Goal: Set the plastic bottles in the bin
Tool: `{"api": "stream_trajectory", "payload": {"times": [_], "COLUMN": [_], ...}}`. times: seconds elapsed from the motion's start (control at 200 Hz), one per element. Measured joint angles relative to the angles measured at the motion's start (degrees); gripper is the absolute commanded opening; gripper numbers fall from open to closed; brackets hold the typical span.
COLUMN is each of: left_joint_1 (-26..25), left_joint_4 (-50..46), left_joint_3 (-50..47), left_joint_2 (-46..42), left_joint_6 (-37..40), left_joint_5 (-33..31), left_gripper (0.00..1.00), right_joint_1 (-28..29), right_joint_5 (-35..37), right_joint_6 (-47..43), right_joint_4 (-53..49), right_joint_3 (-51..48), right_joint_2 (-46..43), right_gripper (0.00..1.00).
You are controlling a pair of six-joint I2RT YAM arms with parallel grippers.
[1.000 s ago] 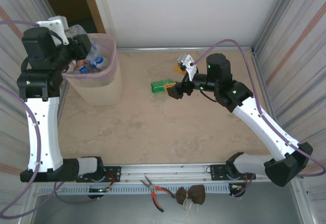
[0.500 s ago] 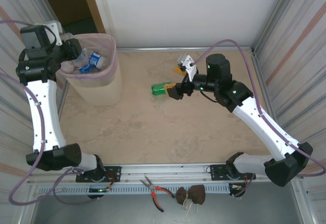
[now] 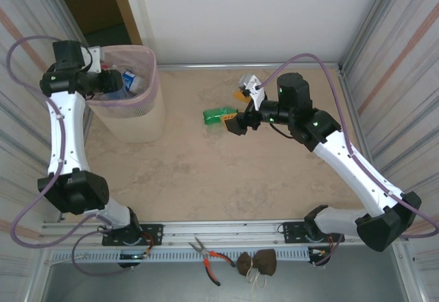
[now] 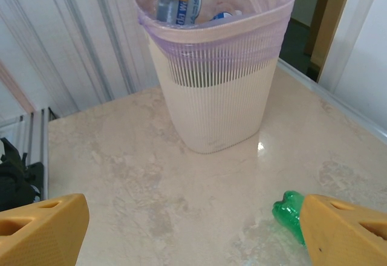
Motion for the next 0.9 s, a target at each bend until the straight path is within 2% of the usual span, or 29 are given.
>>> {"api": "stream_trajectory", "payload": {"times": [0.326, 0.456, 0.711, 0.902], "left_joint_1": [0.0, -0.3, -1.2, -1.2], "left_joint_4": [0.9, 3.1, 1.6, -0.8], "left_joint_3": [-1.8, -4.4, -8.5, -6.2], "left_joint_2": [1.3, -0.3, -5.7, -9.7], "left_joint_6": [1.9, 1.9, 1.9, 1.6], "left_joint_5": [0.9, 0.9, 0.9, 0.9], "left_gripper": [0.57, 0.64, 0.81, 0.84], "right_joint_1": [0.0, 0.0, 0.0, 0.3], "right_joint_5": [0.1, 0.1, 0.1, 0.1], "right_joint_6": [0.0, 0.0, 0.0, 0.0], "right_joint_4": [-0.3, -0.3, -0.3, -0.3], "right_joint_3": [0.0, 0.0, 0.0, 0.0], "right_joint_2": [0.0, 0.0, 0.0, 0.0], "right_gripper": [0.89, 0.89, 0.89, 0.89]}}
